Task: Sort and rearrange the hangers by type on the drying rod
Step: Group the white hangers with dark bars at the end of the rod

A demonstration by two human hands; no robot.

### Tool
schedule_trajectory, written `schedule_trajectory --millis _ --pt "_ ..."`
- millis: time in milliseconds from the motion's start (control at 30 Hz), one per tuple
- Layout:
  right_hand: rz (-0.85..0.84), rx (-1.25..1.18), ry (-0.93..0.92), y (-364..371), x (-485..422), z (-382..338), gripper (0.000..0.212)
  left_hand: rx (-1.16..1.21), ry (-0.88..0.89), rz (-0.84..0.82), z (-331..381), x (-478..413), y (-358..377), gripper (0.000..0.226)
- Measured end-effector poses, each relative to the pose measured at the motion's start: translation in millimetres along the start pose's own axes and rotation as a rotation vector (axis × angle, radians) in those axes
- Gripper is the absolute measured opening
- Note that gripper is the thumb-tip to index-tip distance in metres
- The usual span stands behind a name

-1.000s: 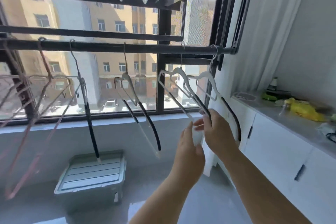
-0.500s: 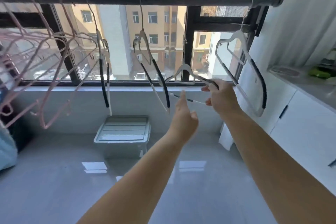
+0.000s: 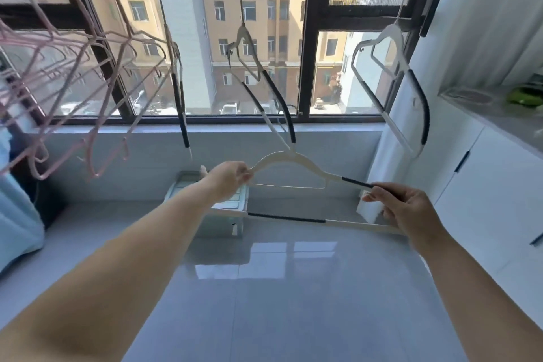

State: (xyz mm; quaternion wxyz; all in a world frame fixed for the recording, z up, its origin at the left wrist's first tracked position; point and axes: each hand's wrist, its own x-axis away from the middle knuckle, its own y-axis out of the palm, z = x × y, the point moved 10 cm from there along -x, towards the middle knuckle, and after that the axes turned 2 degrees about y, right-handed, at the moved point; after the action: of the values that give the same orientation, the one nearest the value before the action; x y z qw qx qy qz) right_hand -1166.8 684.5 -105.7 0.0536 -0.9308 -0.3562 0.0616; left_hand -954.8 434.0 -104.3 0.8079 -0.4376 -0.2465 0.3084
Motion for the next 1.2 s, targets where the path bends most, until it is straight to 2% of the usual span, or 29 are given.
schedule_trajectory --millis 67,133,167,233,300,433,500,600,667,700,767,867,1067,1200 --pt "0.148 0.304 -0.047 -10 -3 1 0.016 0.060 0.064 -0.043 2 8 3 0.023" --pt "0.213 0.627 -0.068 -6 1 -1 0.037 0.041 0.071 -0.051 0 11 8 0.023" --pt "0.205 0.677 -0.072 2 6 -1 0.043 0.051 0.063 -0.052 -1 11 12 0.023" --pt "0.108 0.681 -0.106 33 22 -4 0.043 0.149 0.043 -0.057 3 12 26 0.021" --pt "-0.072 0.650 -0.146 74 43 0 0.044 0.336 0.016 -0.061 14 12 44 0.027" --pt "-0.346 0.467 0.060 137 84 19 0.047 0.687 -0.031 -0.075 57 16 70 0.042" --pt "-0.370 0.420 0.084 151 93 16 0.049 0.814 -0.048 -0.068 78 16 77 0.038" --pt "-0.226 0.455 0.015 135 91 -2 0.035 0.938 -0.063 -0.040 107 16 77 0.027" --pt "-0.081 0.502 -0.050 110 87 -20 0.033 1.020 -0.058 -0.056 128 17 74 0.018" --pt "-0.014 0.529 -0.099 97 86 -32 0.034 1.055 -0.052 -0.068 139 19 71 0.021" --pt "0.126 0.587 -0.206 73 87 -62 0.036 1.061 0.025 -0.070 164 23 60 0.022" --pt "0.293 0.596 -0.324 39 92 -104 0.036 0.956 0.225 0.027 200 37 28 0.016" --pt "0.408 0.547 -0.442 15 98 -159 0.040 0.902 0.529 0.163 253 73 -36 0.019" --pt "0.470 0.504 -0.504 5 81 -190 0.037 0.865 0.576 0.271 271 69 -70 0.025"
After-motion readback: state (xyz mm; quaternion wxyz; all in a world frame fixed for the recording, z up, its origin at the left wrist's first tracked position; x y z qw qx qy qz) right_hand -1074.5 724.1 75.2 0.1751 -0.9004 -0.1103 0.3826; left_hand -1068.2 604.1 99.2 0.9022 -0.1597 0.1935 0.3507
